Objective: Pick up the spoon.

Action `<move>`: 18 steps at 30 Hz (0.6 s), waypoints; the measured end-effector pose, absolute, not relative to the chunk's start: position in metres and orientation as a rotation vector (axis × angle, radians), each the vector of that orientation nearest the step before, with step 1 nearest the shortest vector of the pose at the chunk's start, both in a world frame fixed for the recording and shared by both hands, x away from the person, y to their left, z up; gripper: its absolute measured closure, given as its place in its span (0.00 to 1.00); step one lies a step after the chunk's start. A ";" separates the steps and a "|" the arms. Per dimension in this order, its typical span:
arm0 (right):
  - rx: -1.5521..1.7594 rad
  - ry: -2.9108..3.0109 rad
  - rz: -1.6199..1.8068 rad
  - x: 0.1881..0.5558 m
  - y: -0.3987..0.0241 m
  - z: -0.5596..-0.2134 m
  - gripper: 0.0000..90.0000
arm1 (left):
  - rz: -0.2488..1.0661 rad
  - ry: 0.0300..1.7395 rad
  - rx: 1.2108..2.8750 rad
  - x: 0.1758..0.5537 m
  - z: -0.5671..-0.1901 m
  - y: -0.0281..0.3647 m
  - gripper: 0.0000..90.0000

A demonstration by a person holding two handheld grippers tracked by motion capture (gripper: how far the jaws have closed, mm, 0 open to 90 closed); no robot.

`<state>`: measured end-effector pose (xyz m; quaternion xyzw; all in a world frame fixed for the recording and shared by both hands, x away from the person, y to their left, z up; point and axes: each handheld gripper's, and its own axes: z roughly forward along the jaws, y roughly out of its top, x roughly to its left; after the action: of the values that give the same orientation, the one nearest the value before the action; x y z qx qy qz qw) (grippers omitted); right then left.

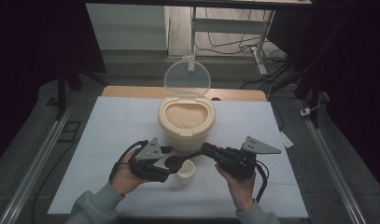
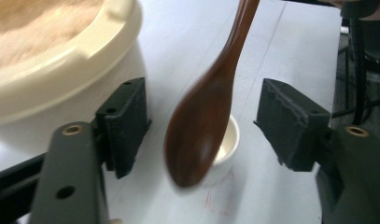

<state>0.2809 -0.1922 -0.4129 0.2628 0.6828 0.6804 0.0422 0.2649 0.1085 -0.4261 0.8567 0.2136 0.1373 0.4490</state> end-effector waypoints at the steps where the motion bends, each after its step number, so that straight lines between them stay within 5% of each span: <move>1: 0.803 2.080 2.085 0.281 -0.194 -0.412 0.93 | 0.345 0.565 2.107 0.263 -0.429 0.117 0.33; 18: 0.828 1.965 2.097 0.285 -0.223 -0.404 0.93 | 0.343 0.848 2.053 0.252 -0.475 0.192 0.25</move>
<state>0.2847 -0.2229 -0.4039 0.2760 0.6552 0.6991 0.0756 0.2522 0.1922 -0.4746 0.8236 0.3401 0.1376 0.4326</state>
